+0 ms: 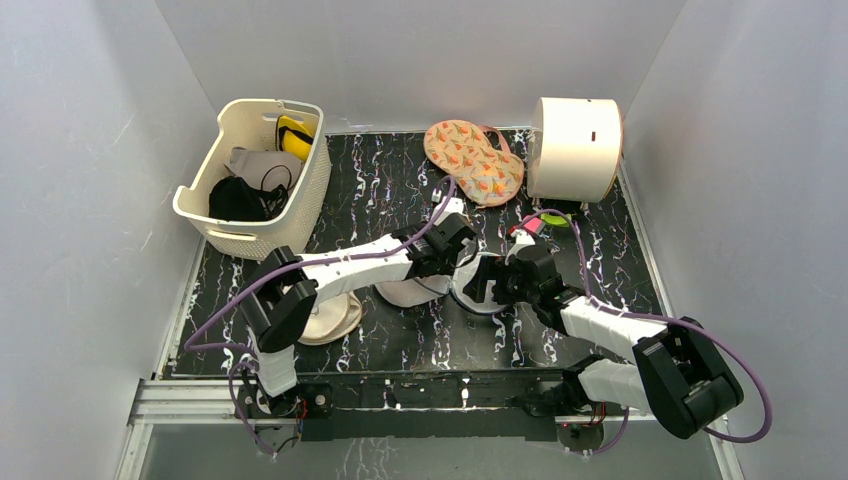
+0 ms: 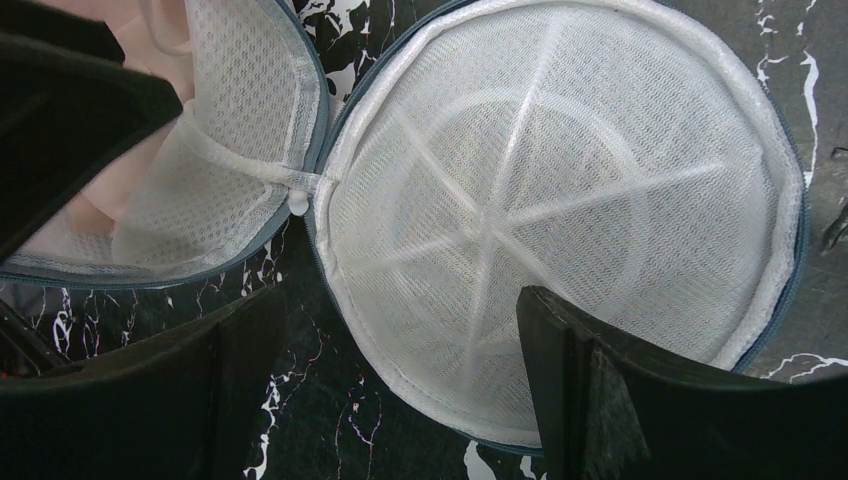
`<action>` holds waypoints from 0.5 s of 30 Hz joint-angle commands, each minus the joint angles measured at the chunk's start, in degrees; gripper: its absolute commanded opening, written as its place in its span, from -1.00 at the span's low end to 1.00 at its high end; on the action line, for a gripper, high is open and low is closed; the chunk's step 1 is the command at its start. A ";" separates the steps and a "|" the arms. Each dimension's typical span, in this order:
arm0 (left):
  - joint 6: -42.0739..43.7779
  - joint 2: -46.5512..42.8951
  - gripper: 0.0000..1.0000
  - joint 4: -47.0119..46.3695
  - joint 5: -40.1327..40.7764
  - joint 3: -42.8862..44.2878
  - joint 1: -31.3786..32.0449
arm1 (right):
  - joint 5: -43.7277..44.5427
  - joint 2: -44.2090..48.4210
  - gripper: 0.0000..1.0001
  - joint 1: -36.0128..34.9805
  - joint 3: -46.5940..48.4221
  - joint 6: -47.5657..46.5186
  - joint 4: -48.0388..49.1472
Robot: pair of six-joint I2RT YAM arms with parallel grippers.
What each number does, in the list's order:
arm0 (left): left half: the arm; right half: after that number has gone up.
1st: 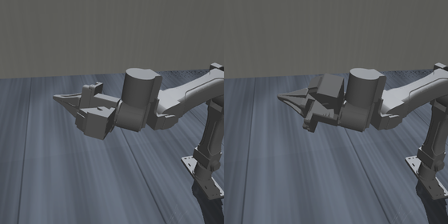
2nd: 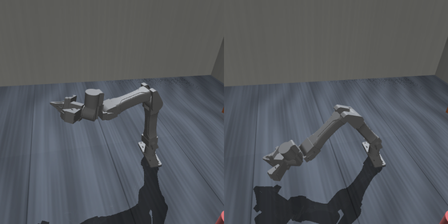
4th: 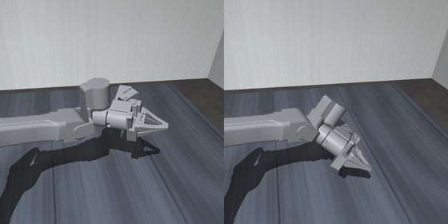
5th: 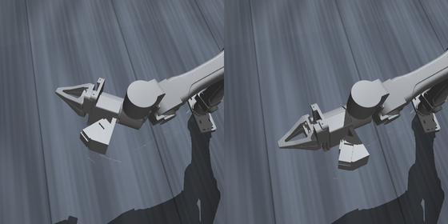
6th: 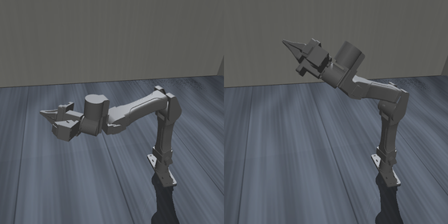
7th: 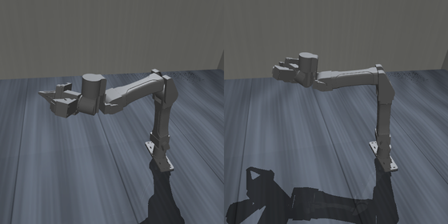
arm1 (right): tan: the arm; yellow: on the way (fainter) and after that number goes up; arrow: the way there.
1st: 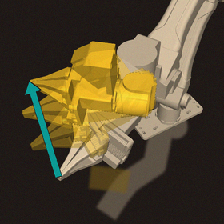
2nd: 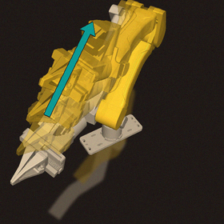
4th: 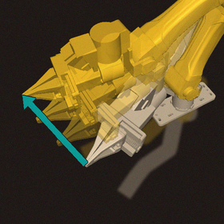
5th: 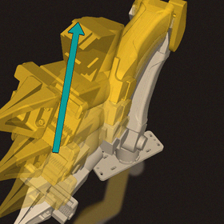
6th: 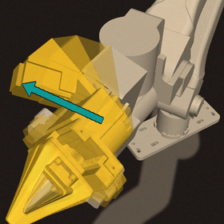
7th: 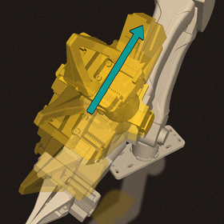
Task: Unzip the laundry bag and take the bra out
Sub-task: Pick up the bra from the laundry bag.
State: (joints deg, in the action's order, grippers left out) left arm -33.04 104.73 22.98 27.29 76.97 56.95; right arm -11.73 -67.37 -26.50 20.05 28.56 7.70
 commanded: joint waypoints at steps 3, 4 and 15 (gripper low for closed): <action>0.28 -0.66 -0.31 -2.61 1.37 0.99 -2.26 | 1.31 -0.56 0.70 0.37 1.21 -0.61 0.20; 0.56 -0.49 -0.33 -3.09 1.02 0.95 -2.42 | 1.35 -0.52 0.70 0.33 1.22 -0.61 0.21; 0.70 0.27 -0.35 -5.83 -1.44 0.76 -2.87 | 0.92 -1.26 0.70 0.34 1.32 -0.65 0.33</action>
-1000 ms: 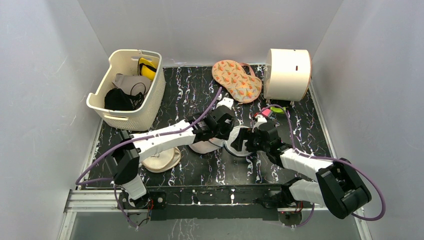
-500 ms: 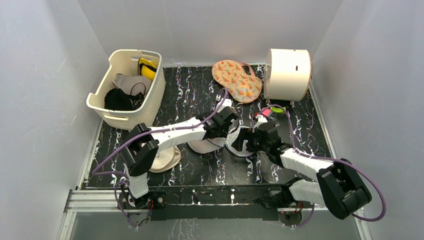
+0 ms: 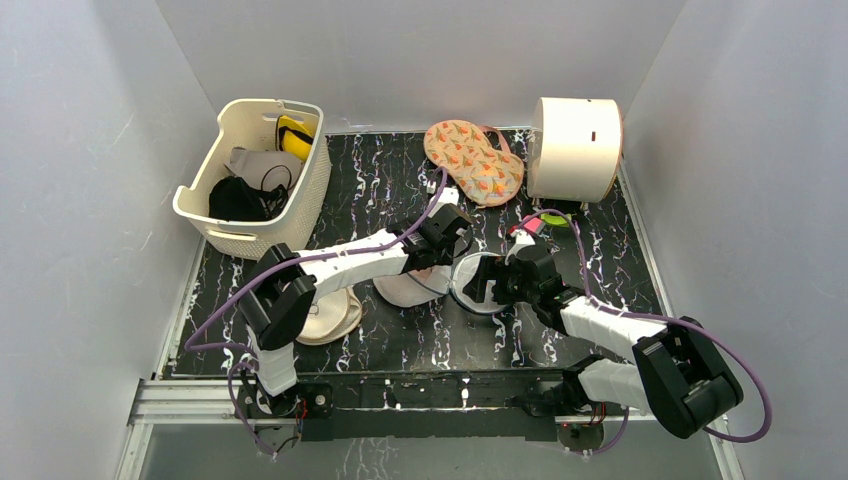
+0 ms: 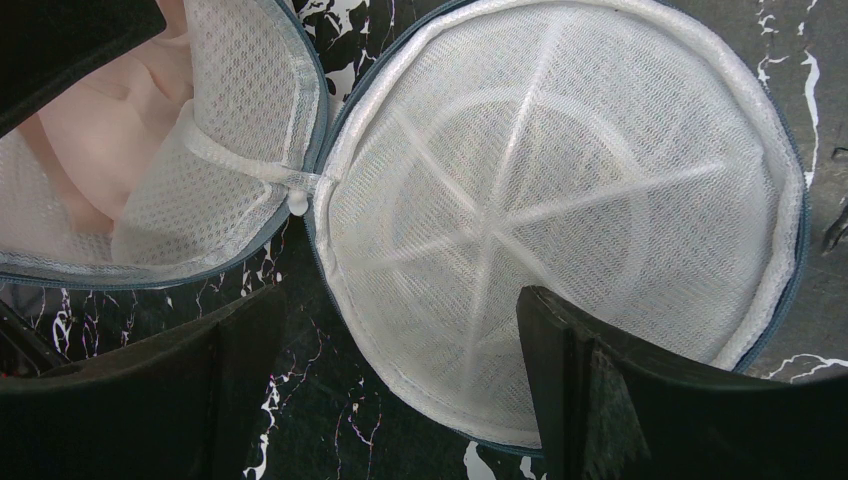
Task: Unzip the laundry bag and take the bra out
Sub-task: Pick up the bra from the laundry bag.
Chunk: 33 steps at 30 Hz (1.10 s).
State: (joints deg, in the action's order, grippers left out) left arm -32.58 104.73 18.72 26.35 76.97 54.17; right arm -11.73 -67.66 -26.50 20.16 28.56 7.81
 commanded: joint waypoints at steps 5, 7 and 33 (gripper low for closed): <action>0.72 1.16 -0.40 -2.02 -1.20 0.77 -0.04 | 0.58 -1.85 0.70 0.32 1.54 -0.69 0.21; 0.69 1.35 -0.41 -2.11 -1.45 0.73 -0.08 | 0.41 -1.97 0.70 0.33 1.63 -0.69 0.12; 5.47 -12.03 -1.00 -4.64 -8.08 -5.70 -0.38 | -0.15 -3.69 0.70 0.36 2.33 -0.69 0.00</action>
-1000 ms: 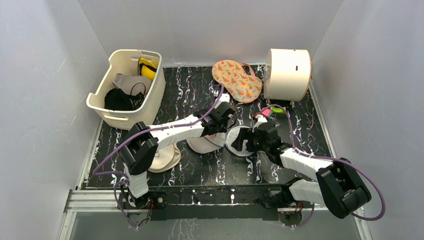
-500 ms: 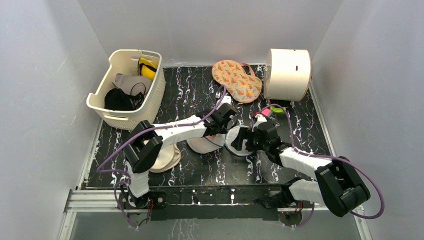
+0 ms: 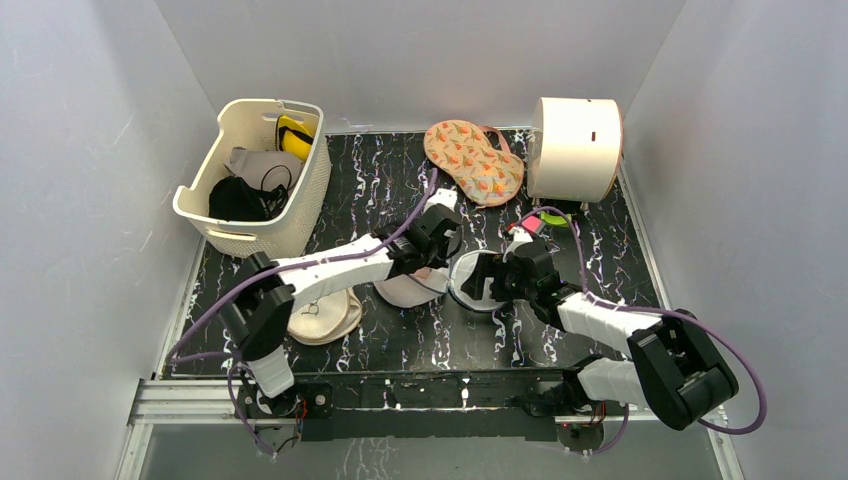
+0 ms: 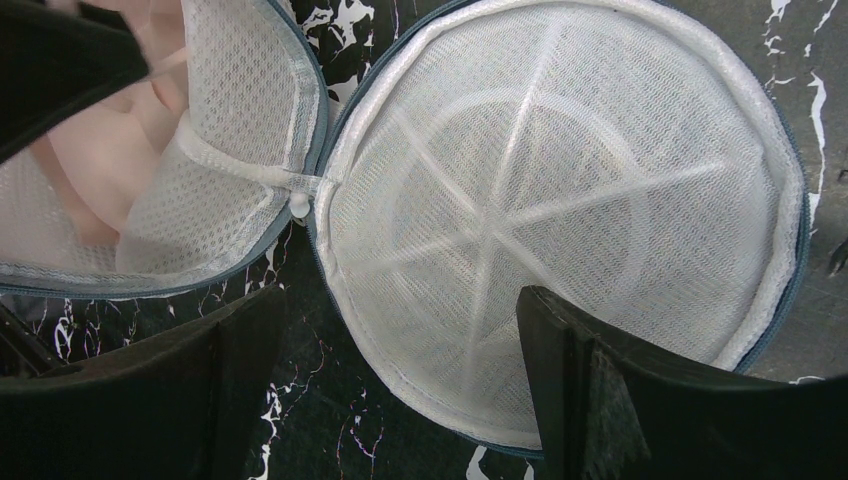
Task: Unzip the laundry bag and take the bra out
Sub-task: Pick up the bra from the laundry bag.
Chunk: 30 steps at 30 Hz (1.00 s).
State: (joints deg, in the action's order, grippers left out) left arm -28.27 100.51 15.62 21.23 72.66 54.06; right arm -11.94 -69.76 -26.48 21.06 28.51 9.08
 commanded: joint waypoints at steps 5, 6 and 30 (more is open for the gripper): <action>1.95 -14.47 -1.00 -3.48 -5.53 -3.09 -0.36 | 0.16 -2.40 0.70 0.29 1.77 -0.65 -1.37; 2.43 -16.22 -1.00 -3.99 -6.22 -3.21 -0.35 | 0.25 -2.51 0.70 0.30 1.79 -0.65 -1.43; 23.11 -17.31 -1.00 4.52 -16.88 43.33 -0.30 | 1.02 -3.82 0.70 0.29 2.41 -0.41 -1.96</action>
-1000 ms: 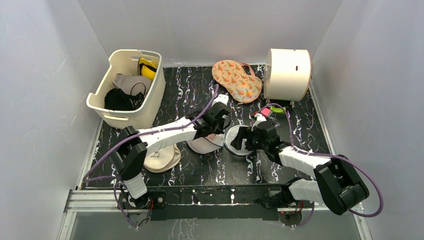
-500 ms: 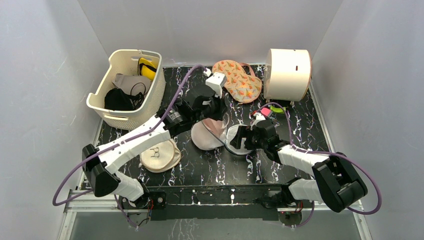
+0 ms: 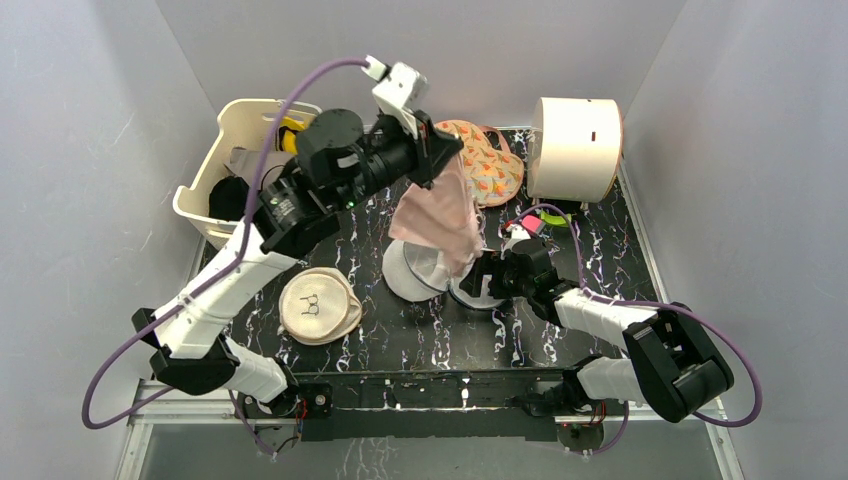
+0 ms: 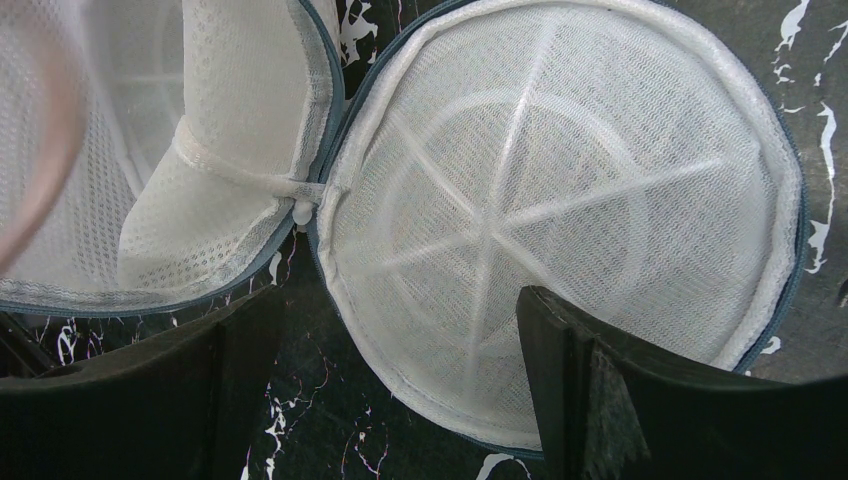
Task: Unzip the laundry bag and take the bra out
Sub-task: Pick up the bra from the laundry bag, then place the bra in the bin.
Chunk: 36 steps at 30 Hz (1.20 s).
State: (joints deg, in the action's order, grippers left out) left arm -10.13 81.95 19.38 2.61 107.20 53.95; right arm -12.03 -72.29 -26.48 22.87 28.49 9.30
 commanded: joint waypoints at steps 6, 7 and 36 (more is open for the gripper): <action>19.05 13.19 -1.00 8.07 8.10 30.31 -0.18 | 1.18 -1.13 0.70 0.30 0.59 -0.37 -2.24; 21.52 14.31 -1.00 7.21 10.83 31.51 -0.17 | 1.22 -1.08 0.70 0.29 0.59 -0.37 -2.26; -6.23 15.94 -1.00 1.06 3.42 21.54 -55.99 | 1.49 -2.31 0.70 0.29 0.93 -0.01 -2.53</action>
State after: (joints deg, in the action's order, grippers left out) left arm -7.81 104.68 20.38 12.23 134.91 1.15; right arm -11.92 -72.62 -26.48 23.09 28.60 9.26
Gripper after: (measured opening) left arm 0.015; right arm 0.850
